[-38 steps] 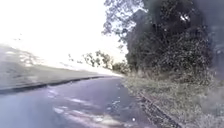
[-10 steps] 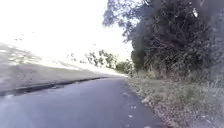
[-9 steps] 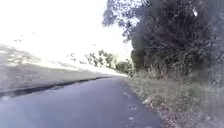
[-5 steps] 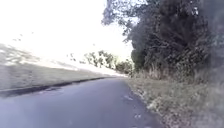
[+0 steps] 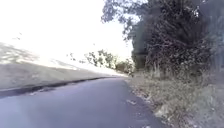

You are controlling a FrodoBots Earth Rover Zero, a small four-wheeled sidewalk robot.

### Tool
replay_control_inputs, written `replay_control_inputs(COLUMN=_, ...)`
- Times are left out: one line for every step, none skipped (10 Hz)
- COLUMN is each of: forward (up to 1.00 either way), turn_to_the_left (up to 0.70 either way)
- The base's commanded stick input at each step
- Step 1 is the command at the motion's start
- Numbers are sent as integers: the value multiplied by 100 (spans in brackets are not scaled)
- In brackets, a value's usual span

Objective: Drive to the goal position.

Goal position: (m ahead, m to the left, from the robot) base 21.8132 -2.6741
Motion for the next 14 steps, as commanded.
replay_control_inputs(forward=70, turn_to_the_left=-14)
replay_control_inputs(forward=70, turn_to_the_left=-14)
replay_control_inputs(forward=70, turn_to_the_left=0)
replay_control_inputs(forward=70, turn_to_the_left=0)
replay_control_inputs(forward=70, turn_to_the_left=0)
replay_control_inputs(forward=70, turn_to_the_left=0)
replay_control_inputs(forward=70, turn_to_the_left=0)
replay_control_inputs(forward=70, turn_to_the_left=0)
replay_control_inputs(forward=70, turn_to_the_left=0)
replay_control_inputs(forward=70, turn_to_the_left=0)
replay_control_inputs(forward=70, turn_to_the_left=0)
replay_control_inputs(forward=70, turn_to_the_left=0)
replay_control_inputs(forward=70, turn_to_the_left=0)
replay_control_inputs(forward=70, turn_to_the_left=0)
